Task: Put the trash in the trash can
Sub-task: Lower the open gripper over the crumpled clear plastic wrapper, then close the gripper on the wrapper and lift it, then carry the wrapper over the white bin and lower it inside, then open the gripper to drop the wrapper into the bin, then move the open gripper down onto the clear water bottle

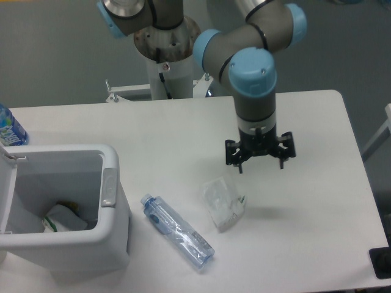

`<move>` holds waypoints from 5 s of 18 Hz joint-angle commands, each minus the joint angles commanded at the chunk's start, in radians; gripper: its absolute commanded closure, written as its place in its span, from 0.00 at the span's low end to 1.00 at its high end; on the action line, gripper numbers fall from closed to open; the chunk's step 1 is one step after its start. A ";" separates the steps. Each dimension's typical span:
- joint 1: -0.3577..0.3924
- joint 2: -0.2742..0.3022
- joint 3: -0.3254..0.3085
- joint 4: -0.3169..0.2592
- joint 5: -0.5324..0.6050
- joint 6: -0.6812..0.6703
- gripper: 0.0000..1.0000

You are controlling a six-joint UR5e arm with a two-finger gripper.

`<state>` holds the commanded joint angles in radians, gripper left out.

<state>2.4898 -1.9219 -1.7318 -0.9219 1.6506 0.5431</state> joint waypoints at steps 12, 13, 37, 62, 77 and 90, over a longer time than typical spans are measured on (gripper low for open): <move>-0.026 -0.078 -0.031 0.005 0.000 -0.002 0.41; -0.026 -0.074 -0.029 0.003 0.000 -0.003 0.58; 0.090 0.205 0.207 -0.003 -0.486 -0.466 1.00; -0.344 0.254 0.236 -0.003 -0.540 -0.601 0.00; -0.017 0.055 0.305 0.051 -0.295 -0.673 0.00; -0.086 -0.175 0.268 0.055 -0.288 -0.660 0.00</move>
<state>2.4038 -2.0967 -1.4635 -0.8667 1.3622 -0.1166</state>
